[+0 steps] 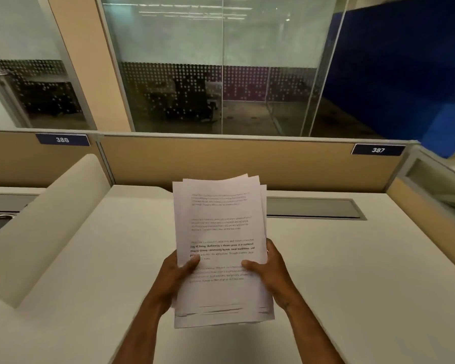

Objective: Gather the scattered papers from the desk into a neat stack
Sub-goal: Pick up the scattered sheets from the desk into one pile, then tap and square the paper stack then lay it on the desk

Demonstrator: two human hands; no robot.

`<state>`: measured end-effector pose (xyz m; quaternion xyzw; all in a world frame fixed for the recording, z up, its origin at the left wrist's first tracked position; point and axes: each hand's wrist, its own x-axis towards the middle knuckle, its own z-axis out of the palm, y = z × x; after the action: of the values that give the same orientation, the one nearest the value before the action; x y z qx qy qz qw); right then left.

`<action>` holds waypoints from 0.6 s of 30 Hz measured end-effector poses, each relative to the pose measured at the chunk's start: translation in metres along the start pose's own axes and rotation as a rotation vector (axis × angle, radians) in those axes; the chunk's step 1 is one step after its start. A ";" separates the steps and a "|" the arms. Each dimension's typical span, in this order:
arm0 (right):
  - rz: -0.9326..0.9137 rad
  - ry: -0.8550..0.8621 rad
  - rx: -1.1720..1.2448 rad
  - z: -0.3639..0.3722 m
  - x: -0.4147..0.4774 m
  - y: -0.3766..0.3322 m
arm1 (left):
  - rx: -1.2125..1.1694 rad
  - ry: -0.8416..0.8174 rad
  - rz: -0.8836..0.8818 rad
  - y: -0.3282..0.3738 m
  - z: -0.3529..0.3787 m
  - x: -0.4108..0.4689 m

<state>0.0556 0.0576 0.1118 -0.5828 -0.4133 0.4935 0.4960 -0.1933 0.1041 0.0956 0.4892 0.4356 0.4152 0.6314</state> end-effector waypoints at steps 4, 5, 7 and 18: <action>-0.002 -0.071 0.076 -0.044 0.001 -0.009 | 0.003 -0.039 -0.013 -0.012 0.026 0.003; 0.001 -0.069 0.095 -0.054 0.003 -0.012 | 0.007 -0.053 -0.018 -0.014 0.033 0.003; 0.005 -0.027 0.117 -0.071 0.007 -0.014 | 0.025 -0.081 -0.027 -0.019 0.048 0.004; -0.075 0.031 0.017 -0.117 0.001 -0.007 | -0.015 0.032 0.120 -0.001 0.116 0.014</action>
<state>0.1713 0.0397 0.1208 -0.5700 -0.4229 0.4693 0.5254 -0.0783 0.0872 0.1092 0.5028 0.4123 0.4633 0.6021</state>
